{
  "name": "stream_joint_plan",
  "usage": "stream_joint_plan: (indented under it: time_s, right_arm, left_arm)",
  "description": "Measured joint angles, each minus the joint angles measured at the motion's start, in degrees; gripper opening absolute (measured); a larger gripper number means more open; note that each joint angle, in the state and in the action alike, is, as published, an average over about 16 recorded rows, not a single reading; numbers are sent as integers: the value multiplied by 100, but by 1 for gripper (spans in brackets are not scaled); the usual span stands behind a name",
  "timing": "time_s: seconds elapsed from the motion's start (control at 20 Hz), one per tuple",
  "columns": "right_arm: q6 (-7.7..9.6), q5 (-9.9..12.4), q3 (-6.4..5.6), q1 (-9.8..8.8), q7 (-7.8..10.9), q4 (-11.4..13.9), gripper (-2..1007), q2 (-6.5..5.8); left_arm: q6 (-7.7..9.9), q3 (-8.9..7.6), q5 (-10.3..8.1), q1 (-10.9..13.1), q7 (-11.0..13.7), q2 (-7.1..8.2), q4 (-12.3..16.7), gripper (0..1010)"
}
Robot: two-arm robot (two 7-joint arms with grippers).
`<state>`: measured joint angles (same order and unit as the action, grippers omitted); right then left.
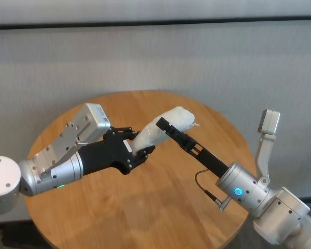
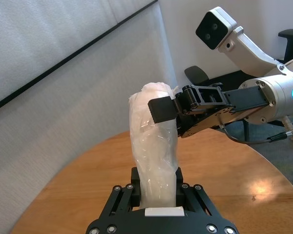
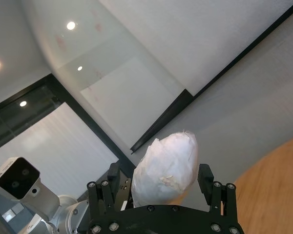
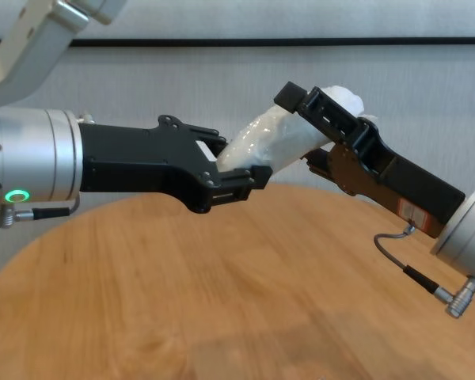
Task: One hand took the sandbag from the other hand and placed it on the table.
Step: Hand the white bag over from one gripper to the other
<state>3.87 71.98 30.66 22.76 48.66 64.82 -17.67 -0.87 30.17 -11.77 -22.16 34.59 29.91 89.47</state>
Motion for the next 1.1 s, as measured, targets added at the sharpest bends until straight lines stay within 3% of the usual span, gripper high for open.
stream_joint_plan:
  time_s: [1.1]
  right_arm:
    - [127, 125, 65, 3, -65, 50, 1002, -120]
  left_arm:
    - [0, 0, 0, 0, 0, 0, 0, 395]
